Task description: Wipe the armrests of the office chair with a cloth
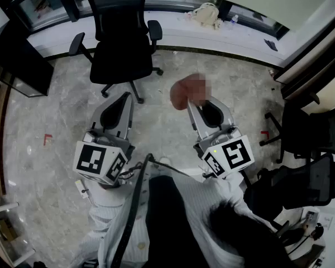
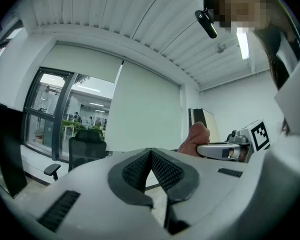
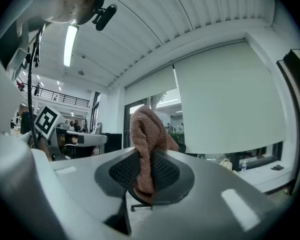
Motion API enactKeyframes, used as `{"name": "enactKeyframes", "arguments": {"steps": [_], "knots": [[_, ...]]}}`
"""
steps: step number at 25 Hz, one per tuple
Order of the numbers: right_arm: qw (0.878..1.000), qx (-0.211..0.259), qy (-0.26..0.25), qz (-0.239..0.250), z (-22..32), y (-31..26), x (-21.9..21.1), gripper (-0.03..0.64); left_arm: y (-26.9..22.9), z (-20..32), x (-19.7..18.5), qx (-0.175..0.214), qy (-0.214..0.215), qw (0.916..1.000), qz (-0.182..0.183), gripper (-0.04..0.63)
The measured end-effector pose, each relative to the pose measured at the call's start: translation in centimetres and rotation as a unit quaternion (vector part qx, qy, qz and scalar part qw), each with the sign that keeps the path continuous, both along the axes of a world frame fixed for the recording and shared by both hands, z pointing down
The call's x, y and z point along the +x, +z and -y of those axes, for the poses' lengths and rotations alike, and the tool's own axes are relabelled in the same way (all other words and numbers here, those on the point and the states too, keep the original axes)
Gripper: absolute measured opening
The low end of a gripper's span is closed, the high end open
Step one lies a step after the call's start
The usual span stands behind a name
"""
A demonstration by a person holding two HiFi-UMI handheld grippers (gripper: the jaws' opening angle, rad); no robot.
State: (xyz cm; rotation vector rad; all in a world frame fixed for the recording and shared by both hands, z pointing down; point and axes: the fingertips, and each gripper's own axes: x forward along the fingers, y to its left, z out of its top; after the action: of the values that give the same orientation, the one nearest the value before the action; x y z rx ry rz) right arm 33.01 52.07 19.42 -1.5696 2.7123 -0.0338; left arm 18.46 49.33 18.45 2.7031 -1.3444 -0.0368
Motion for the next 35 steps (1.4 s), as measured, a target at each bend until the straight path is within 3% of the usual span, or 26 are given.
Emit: {"name": "enactKeyframes", "arguments": {"steps": [14, 24, 29, 35], "knots": [[1.0, 0.001, -0.001, 0.008, -0.1, 0.3, 0.4, 0.06, 0.6, 0.2, 0.4, 0.0, -0.002, 1.0, 0.003, 0.003], [0.999, -0.01, -0.008, 0.032, 1.6, 1.7, 2.3, 0.064, 1.7, 1.7, 0.8, -0.005, -0.033, 0.9994, 0.007, 0.003], [0.999, -0.022, -0.016, 0.028, 6.4, 3.6, 1.4, 0.064, 3.7, 6.6, -0.3, -0.011, -0.037, 0.9992, 0.011, 0.003], [0.999, -0.033, -0.006, 0.024, 17.6, 5.7, 0.2, 0.064, 5.3, 18.2, -2.3, -0.01, -0.041, 0.999, 0.013, 0.003]]}}
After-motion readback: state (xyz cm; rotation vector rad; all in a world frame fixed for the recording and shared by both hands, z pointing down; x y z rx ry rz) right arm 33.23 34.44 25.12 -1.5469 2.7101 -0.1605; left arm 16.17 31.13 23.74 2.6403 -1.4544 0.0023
